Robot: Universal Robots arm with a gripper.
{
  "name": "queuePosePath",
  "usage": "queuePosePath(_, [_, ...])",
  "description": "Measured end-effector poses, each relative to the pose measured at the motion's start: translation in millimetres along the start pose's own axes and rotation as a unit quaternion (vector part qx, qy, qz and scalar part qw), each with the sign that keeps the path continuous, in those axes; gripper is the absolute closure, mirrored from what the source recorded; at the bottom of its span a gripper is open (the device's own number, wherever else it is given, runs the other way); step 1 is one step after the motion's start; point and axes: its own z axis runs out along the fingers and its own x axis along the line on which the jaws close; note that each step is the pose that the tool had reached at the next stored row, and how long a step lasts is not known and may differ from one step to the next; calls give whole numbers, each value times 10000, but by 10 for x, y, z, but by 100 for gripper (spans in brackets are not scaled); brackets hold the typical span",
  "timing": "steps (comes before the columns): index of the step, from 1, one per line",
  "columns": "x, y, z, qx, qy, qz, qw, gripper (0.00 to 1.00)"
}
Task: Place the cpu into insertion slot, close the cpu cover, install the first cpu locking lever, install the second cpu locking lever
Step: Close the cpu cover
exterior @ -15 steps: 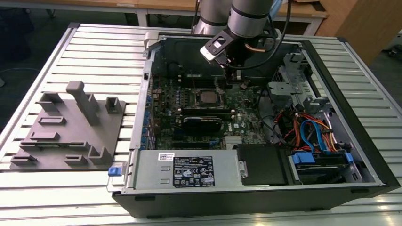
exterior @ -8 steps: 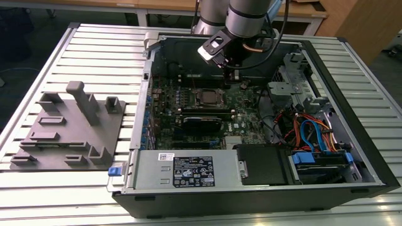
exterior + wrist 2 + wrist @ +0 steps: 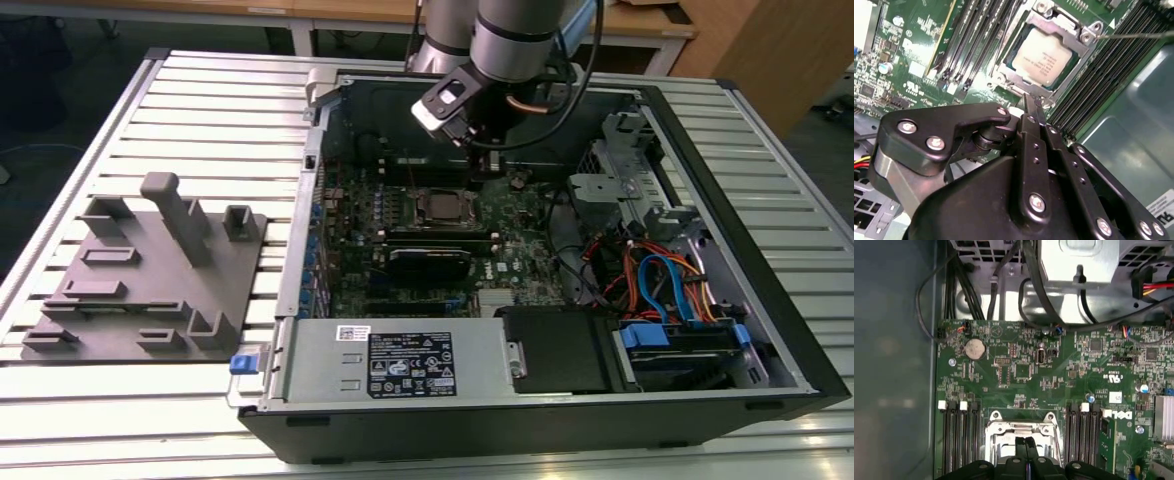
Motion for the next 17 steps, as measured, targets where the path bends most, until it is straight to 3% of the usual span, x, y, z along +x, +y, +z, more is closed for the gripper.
queuePosePath(7, [0,-70,22,0,3,-4,10000,90])
queuePosePath(17, [1,-81,28,-1,5,-10,10000,90])
